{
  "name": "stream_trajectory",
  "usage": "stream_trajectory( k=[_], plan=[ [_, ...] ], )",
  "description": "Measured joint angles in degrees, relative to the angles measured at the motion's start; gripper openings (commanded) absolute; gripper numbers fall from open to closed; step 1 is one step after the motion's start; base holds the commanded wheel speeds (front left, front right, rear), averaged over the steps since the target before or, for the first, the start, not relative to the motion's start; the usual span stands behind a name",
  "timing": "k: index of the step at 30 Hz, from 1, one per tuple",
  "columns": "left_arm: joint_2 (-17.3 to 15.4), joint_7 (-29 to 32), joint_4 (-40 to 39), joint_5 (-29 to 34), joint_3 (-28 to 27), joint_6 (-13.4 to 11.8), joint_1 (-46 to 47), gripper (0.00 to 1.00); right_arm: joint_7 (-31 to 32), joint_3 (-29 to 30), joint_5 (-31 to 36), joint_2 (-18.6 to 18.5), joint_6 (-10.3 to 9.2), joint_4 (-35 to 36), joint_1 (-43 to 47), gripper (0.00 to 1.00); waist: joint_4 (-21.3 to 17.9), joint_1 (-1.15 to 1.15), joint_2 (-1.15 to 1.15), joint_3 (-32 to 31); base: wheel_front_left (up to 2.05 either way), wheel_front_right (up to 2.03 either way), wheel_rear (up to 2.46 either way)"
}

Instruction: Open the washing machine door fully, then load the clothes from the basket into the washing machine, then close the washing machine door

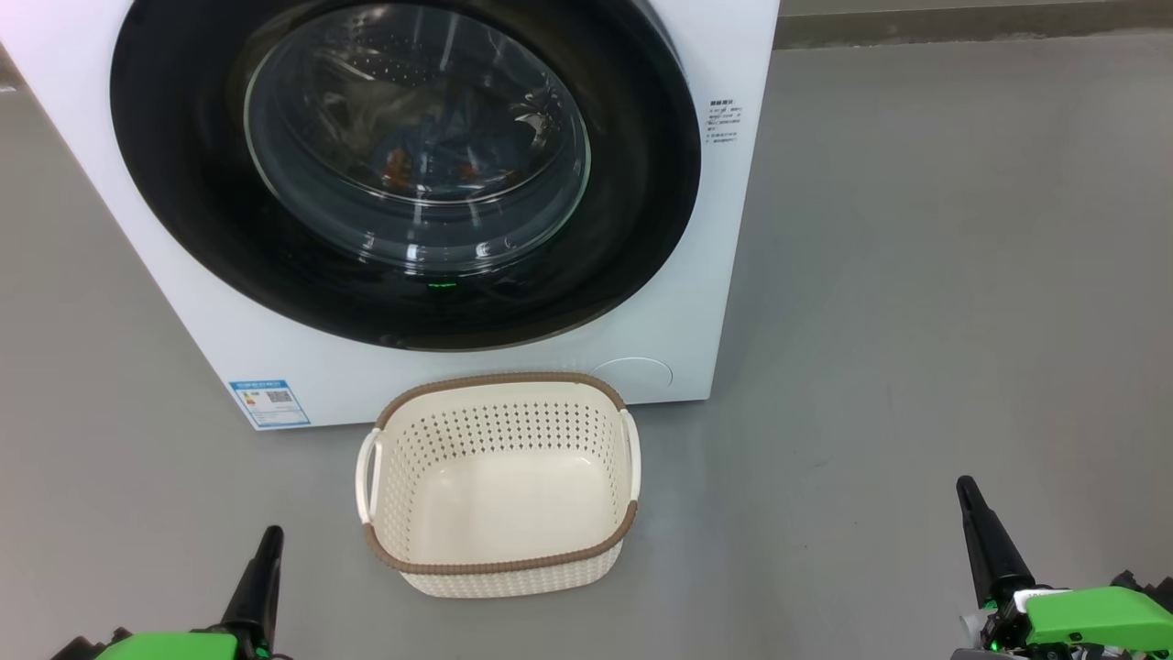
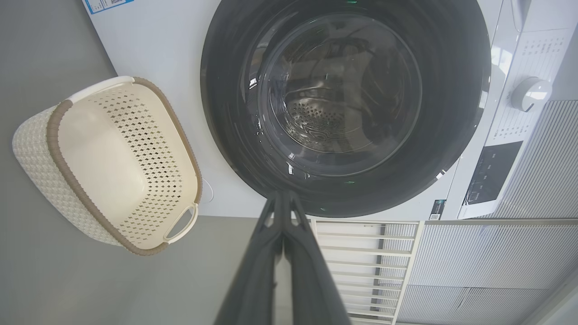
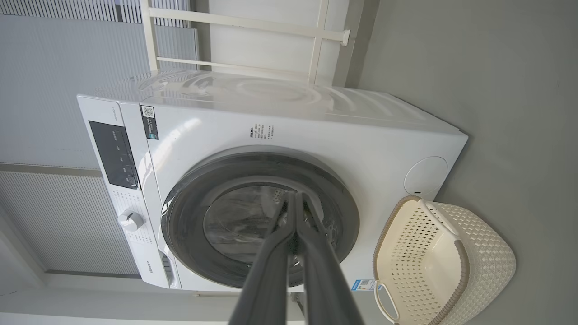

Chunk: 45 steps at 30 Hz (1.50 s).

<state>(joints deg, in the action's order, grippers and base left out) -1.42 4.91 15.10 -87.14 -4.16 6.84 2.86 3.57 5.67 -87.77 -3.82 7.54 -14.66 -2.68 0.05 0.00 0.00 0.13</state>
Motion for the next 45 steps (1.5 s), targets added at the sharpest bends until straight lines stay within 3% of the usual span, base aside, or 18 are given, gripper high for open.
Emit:
stream_trajectory(
  k=[8,45],
  plan=[
    [-0.1,1.2,0.1,-4.6,-0.3,0.1,0.7,0.00,1.4,0.5,-5.1,0.1,-0.15,-0.7,-0.7,0.00,-0.1,0.00,0.00,0.0,0.00,0.00,0.00],
    [-0.4,1.2,0.1,-4.6,-0.3,0.2,1.0,0.00,1.9,1.0,-5.2,0.5,-0.15,-0.7,-1.1,0.00,-0.1,0.00,0.00,0.0,0.00,0.00,0.00]
  ],
)
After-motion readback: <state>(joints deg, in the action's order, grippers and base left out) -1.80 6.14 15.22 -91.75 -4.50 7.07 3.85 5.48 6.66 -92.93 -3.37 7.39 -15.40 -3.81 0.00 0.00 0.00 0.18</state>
